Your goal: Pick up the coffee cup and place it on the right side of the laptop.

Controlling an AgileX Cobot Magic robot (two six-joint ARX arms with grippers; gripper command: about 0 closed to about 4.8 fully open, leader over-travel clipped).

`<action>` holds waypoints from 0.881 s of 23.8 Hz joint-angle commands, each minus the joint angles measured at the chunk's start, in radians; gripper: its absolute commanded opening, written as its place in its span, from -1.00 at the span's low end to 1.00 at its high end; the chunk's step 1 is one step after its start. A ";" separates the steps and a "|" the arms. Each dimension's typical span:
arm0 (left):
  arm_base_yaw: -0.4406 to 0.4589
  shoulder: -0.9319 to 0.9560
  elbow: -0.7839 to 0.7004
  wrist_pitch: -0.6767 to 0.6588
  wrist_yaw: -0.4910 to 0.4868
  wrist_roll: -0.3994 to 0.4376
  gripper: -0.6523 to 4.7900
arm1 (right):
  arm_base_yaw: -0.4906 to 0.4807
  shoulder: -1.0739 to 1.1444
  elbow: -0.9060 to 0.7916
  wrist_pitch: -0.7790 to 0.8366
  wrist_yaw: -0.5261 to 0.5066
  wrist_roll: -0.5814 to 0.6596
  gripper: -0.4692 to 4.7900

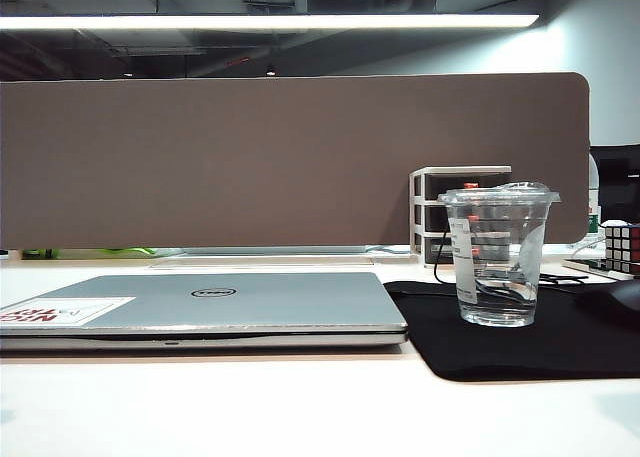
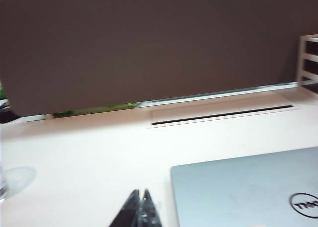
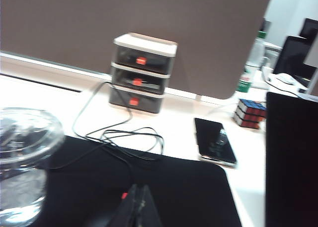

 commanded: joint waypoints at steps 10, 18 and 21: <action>0.000 0.000 0.001 -0.019 -0.006 0.002 -0.78 | 0.000 -0.001 -0.006 0.023 0.032 0.109 -0.82; 0.000 0.000 0.001 -0.027 -0.006 0.002 -0.78 | 0.000 -0.001 -0.006 0.021 0.032 0.109 -0.82; 0.000 0.000 0.001 -0.027 -0.006 0.002 -0.78 | 0.000 -0.001 -0.006 0.021 0.032 0.109 -0.82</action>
